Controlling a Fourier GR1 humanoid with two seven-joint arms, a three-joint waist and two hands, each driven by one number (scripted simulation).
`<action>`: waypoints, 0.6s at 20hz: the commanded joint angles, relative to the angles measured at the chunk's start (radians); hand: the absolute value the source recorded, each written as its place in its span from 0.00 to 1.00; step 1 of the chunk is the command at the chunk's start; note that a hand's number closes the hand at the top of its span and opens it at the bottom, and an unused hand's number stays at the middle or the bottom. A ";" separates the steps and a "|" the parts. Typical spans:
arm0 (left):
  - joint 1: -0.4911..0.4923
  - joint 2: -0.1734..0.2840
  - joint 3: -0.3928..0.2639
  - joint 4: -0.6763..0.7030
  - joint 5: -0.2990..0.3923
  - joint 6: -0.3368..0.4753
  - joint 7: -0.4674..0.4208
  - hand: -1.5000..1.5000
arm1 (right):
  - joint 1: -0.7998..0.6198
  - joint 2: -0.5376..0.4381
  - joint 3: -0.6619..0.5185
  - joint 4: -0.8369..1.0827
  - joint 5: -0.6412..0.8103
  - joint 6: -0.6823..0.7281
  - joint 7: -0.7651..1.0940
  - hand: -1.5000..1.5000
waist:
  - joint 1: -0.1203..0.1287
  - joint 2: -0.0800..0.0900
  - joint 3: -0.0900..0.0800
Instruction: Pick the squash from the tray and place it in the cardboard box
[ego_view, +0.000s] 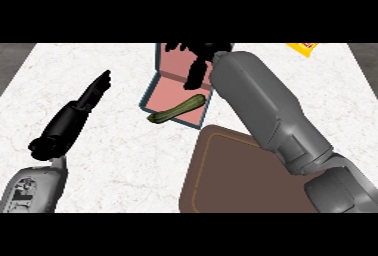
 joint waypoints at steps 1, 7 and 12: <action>0.003 -0.010 -0.010 -0.021 0.001 0.000 0.033 0.50 | -0.005 0.031 -0.160 -0.064 -0.138 -0.113 -0.085 0.00 | -0.003 -0.005 0.003; 0.021 -0.015 -0.014 -0.004 -0.019 0.015 -0.014 0.50 | 0.062 0.059 -0.455 -0.073 -0.412 -0.230 -0.108 0.00 | -0.008 0.000 0.001; 0.039 -0.001 -0.012 -0.048 -0.008 -0.006 0.001 0.50 | 0.082 -0.018 -0.545 0.015 -0.459 -0.232 -0.180 0.00 | 0.003 0.000 0.000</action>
